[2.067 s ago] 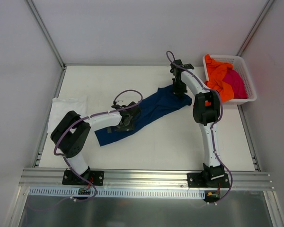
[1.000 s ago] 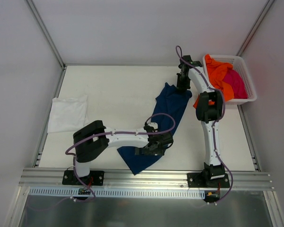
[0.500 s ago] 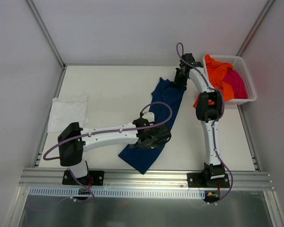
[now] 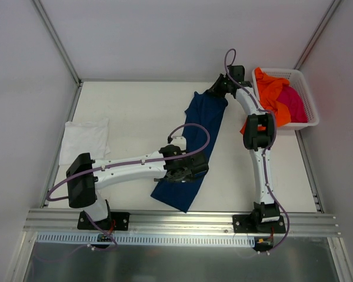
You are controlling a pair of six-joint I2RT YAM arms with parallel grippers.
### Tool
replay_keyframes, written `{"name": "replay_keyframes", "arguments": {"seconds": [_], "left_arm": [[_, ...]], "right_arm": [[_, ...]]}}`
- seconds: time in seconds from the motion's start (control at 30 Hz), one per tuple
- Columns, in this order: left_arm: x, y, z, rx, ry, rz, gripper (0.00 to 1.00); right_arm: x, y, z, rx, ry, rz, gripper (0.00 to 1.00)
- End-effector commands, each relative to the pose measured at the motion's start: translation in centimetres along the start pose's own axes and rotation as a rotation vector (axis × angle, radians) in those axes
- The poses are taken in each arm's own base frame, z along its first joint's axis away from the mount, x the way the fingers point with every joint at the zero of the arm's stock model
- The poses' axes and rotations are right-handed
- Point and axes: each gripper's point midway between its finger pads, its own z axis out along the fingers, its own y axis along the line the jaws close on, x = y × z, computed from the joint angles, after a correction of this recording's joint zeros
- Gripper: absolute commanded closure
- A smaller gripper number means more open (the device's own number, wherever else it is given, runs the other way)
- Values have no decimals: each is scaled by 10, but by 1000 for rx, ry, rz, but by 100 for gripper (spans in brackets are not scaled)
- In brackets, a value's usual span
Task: Fold and stack the t-shirts
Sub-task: Rotate the tshirt 90 degrees
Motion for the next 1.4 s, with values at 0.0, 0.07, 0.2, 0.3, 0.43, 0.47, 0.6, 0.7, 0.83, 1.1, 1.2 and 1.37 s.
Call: {"name": "replay_keyframes", "arguments": {"seconds": [0.0, 0.07, 0.2, 0.3, 0.43, 0.47, 0.6, 0.7, 0.83, 1.1, 1.2, 1.37], "left_arm": [[-12, 8, -6, -33, -44, -12, 1], [-19, 15, -6, -46, -80, -14, 1], [-28, 26, -5, -65, -119, -20, 1], [-32, 34, -2, -83, -129, -29, 1], [-31, 43, -1, -91, -129, -43, 1], [-30, 47, -1, -89, -128, -47, 1], [-29, 59, -2, -94, -147, -55, 1], [-28, 65, 1, -105, -156, -51, 1], [-18, 58, 9, -86, -119, -36, 1], [24, 29, 36, 61, 18, -15, 100], [33, 25, 45, 62, 39, 1, 100], [45, 9, 57, 126, 73, 16, 100]], "right_arm": [[-42, 58, -16, -238, -105, 15, 99], [-38, 72, -35, -258, -104, -35, 100], [-45, 102, -100, -218, -187, -193, 100], [-48, 122, -146, -192, -206, -253, 98], [-37, 124, -171, -155, -166, -288, 75], [-33, 123, -178, -144, -154, -298, 67], [-4, 120, -190, -130, -119, -329, 64], [23, 89, -186, -8, -108, -348, 64], [51, 50, -175, 153, -39, -357, 99], [87, 20, -159, 285, 59, -396, 100], [86, 16, -149, 316, 63, -402, 99], [84, 12, -131, 369, 92, -416, 100]]}}
